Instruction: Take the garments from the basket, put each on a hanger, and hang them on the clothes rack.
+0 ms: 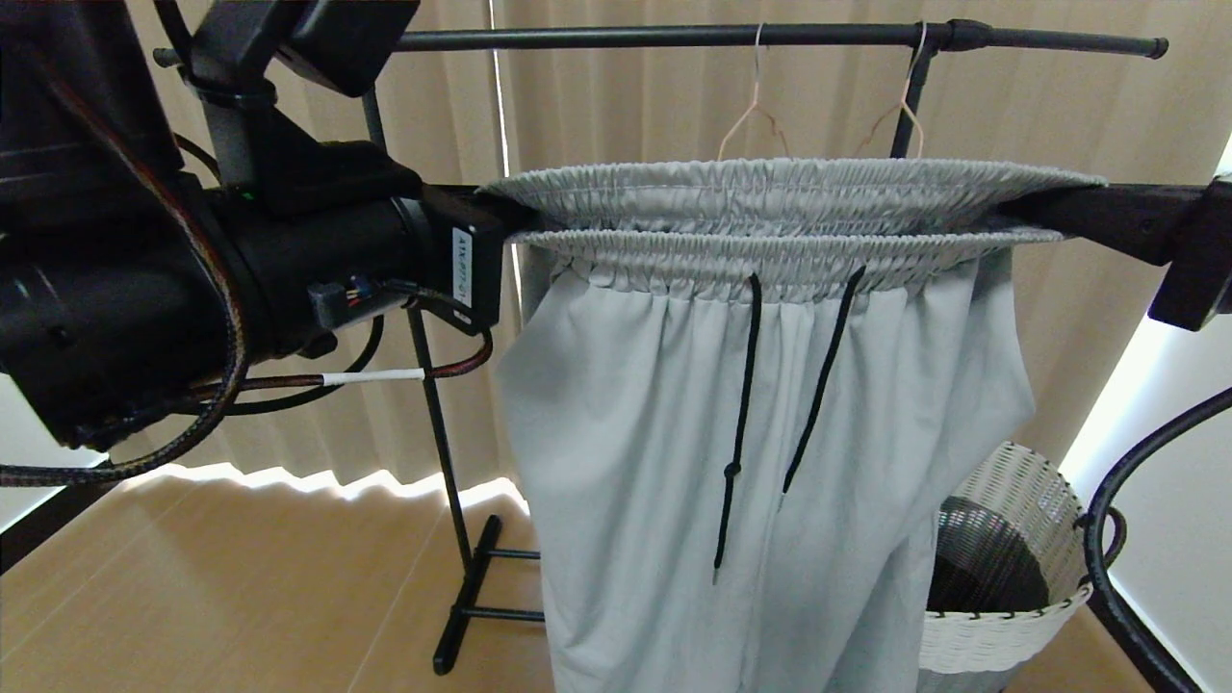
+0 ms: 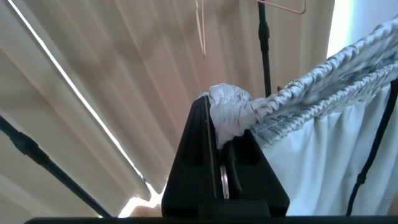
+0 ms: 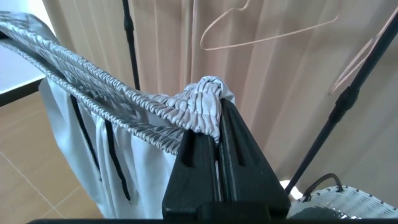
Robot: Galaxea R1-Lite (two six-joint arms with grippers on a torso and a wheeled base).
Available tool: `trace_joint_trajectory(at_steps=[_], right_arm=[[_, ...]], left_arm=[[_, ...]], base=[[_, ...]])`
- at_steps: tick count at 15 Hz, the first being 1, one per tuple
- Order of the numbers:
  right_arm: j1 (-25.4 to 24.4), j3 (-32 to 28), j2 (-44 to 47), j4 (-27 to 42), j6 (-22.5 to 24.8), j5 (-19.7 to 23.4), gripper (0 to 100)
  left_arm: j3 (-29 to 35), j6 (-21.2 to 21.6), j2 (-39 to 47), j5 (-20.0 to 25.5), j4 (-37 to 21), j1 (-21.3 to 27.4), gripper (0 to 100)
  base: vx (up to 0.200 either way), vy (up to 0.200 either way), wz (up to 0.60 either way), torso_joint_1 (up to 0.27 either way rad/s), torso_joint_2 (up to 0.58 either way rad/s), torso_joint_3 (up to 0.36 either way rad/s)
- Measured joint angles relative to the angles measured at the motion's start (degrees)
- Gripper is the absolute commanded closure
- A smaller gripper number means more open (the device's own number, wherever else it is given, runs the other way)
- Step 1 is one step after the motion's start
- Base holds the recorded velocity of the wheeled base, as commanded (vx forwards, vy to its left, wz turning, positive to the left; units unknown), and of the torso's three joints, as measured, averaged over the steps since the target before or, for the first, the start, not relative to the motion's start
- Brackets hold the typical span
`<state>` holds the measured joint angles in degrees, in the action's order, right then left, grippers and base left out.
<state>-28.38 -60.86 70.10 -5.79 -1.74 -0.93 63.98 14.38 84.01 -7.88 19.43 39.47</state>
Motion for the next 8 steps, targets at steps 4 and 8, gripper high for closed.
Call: trace_joint_trajectory(at_steps=[4,8], right_arm=[[0.0,-1.2,0.3,-2.7,0.0,0.2,100],[-0.1,-0.3,0.3,-2.2,0.0,0.1,0]], left_arm=[[0.3,1.0,-0.3,0.1,0.1,0.0,100],[0.3,1.0,-0.8,0.1,0.1,0.0,100]], base=[[0.000,0.000,0.00,0.000,0.00,0.000],[0.000,0.000,0.00,0.000,0.00,0.000]])
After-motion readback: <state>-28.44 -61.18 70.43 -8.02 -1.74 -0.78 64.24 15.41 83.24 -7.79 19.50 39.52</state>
